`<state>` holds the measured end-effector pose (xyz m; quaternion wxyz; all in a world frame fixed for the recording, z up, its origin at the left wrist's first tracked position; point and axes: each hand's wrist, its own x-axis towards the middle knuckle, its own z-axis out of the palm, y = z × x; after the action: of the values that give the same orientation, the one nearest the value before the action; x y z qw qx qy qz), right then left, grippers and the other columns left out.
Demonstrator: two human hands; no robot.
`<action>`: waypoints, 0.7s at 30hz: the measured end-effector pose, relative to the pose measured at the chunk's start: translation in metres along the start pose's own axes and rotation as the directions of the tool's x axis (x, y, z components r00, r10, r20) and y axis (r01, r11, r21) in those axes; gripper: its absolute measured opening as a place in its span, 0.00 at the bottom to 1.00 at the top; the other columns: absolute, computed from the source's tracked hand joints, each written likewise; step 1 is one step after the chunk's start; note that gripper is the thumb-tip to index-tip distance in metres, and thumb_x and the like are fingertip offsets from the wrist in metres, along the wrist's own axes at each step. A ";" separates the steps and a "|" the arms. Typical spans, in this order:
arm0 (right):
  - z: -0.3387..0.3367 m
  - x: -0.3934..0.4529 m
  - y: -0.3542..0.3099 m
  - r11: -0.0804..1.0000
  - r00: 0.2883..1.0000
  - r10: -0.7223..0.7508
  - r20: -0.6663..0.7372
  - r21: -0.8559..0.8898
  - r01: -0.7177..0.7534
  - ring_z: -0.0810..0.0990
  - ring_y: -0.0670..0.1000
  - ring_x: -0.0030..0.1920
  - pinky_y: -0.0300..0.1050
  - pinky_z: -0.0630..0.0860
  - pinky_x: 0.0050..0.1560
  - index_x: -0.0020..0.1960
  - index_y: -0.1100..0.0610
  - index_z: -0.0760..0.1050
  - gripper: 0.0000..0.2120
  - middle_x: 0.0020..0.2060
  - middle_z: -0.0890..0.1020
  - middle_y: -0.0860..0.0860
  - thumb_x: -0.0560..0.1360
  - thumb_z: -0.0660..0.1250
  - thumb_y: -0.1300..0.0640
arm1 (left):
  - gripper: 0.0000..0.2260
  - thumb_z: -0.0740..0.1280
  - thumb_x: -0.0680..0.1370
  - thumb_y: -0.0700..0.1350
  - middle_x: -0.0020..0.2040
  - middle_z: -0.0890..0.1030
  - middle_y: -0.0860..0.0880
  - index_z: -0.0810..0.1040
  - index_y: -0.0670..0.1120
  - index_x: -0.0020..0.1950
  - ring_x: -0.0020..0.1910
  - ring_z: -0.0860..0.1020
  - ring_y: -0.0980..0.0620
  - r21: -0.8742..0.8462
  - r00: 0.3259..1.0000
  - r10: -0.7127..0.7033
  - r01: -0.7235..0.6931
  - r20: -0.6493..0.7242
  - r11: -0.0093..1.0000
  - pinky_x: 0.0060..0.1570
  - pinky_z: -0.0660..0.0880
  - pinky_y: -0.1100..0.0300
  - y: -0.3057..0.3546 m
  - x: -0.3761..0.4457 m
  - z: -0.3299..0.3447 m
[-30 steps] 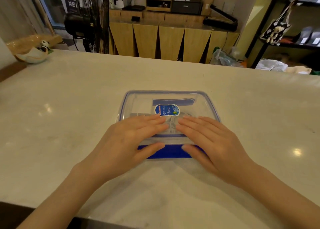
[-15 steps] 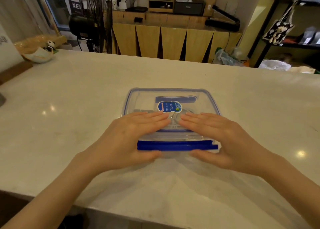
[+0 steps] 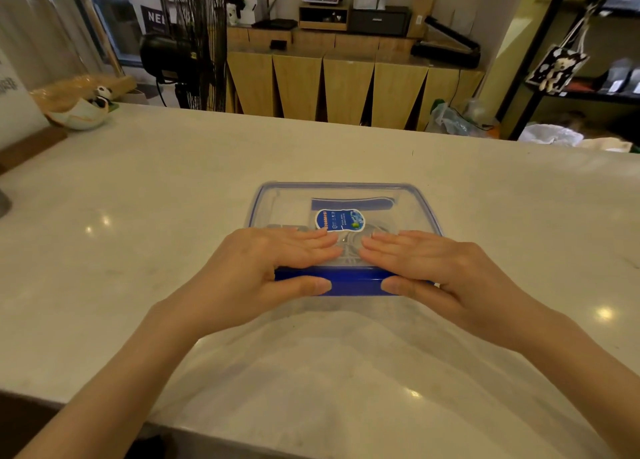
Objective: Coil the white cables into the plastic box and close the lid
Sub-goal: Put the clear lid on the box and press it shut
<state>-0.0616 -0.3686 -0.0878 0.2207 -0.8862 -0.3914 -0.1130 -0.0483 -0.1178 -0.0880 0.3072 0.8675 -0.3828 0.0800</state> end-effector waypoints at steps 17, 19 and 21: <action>-0.012 0.082 0.047 0.836 0.881 0.462 -0.104 0.382 -0.394 0.77 0.41 0.49 0.28 0.71 0.48 0.50 0.50 0.77 0.07 0.46 0.79 0.42 0.75 0.64 0.58 | 0.09 0.68 0.73 0.46 0.46 0.81 0.50 0.80 0.50 0.52 0.42 0.75 0.58 0.096 0.966 -0.254 0.257 -0.040 0.962 0.39 0.68 0.72 -0.032 0.091 -0.013; -0.009 0.090 0.061 0.842 0.872 0.480 -0.095 0.327 -0.428 0.74 0.43 0.54 0.35 0.68 0.56 0.54 0.51 0.76 0.09 0.51 0.78 0.44 0.74 0.64 0.57 | 0.09 0.69 0.72 0.48 0.49 0.80 0.50 0.80 0.51 0.51 0.46 0.74 0.57 0.082 0.958 -0.279 0.284 -0.066 0.955 0.42 0.68 0.70 -0.048 0.096 -0.016; -0.008 0.093 0.072 0.795 0.850 0.527 0.005 0.350 -0.495 0.74 0.45 0.55 0.38 0.70 0.56 0.59 0.53 0.74 0.13 0.54 0.77 0.47 0.75 0.64 0.54 | 0.11 0.70 0.71 0.51 0.52 0.79 0.52 0.80 0.52 0.52 0.50 0.73 0.57 0.008 0.936 -0.348 0.349 -0.052 0.937 0.45 0.69 0.67 -0.058 0.097 -0.017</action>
<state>0.0537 -0.3557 -0.0675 0.4098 -0.9011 -0.1403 -0.0210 0.0615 -0.1373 -0.0653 0.3187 0.9220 -0.2144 0.0493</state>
